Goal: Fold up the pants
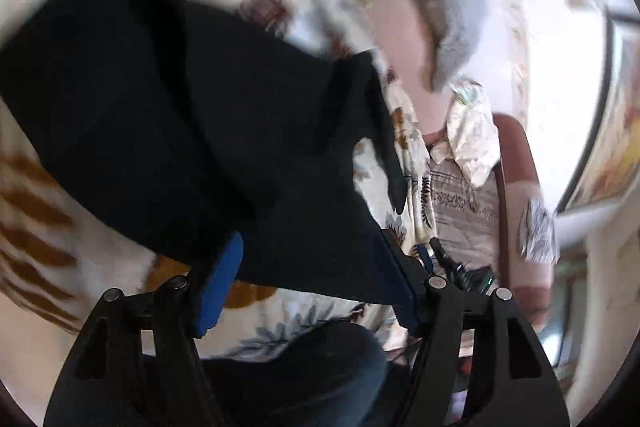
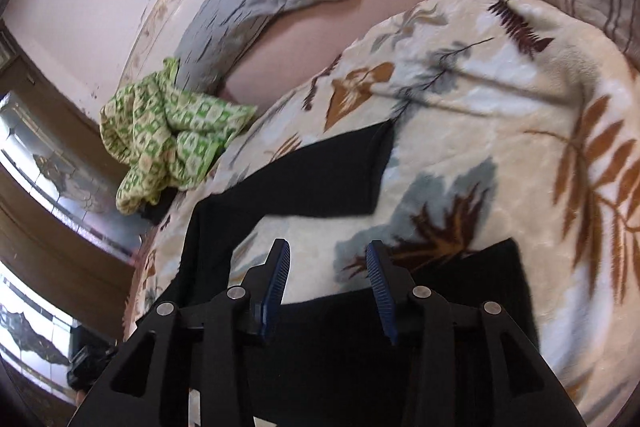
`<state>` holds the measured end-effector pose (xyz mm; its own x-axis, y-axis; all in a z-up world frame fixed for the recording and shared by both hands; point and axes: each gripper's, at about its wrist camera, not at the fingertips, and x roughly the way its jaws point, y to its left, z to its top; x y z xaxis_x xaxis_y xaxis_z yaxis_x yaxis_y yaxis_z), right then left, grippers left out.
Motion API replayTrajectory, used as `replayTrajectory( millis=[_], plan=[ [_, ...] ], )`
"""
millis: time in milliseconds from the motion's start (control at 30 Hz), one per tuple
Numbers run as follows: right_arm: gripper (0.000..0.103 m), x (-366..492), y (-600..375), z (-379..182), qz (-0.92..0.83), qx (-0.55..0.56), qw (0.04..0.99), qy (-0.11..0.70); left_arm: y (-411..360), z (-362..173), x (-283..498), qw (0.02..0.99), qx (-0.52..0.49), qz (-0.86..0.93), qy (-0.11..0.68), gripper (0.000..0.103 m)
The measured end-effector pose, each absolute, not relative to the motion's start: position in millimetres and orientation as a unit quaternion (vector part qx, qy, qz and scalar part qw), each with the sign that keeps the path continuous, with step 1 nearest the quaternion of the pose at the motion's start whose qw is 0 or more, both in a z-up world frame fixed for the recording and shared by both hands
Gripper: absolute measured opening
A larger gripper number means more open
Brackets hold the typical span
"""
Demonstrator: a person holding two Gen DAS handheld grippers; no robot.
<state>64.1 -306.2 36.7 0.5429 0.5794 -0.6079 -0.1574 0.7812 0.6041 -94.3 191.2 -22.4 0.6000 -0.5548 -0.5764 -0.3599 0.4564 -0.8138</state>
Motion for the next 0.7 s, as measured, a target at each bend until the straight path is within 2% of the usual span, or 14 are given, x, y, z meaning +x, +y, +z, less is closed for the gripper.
replayTrajectory(
  millis=[67,167,400,433,533,633,700],
  plan=[
    [0.042,63,-303,39,0.219,0.234,0.848,0.422,194,-29,-90,0.728,-0.526,-0.053,0.437,0.067],
    [0.048,63,-307,38,0.214,0.24,0.85,0.417,198,-32,-86,0.732,-0.535,-0.04,0.42,0.067],
    [0.048,67,-309,36,0.21,0.257,0.845,0.42,199,-44,-80,0.712,-0.575,-0.038,0.401,0.066],
    [0.048,67,-308,36,0.209,0.254,0.846,0.42,200,-43,-81,0.714,-0.576,-0.032,0.397,0.063],
    [0.048,74,-309,34,0.216,0.271,0.84,0.418,192,-37,-76,0.728,-0.552,-0.021,0.407,0.003],
    [0.05,91,-314,25,0.224,0.33,0.819,0.412,188,-28,-75,0.749,-0.523,-0.01,0.407,0.003],
    [0.058,107,-315,14,0.227,0.377,0.798,0.413,187,-18,-73,0.766,-0.503,-0.011,0.4,0.003]
  ],
)
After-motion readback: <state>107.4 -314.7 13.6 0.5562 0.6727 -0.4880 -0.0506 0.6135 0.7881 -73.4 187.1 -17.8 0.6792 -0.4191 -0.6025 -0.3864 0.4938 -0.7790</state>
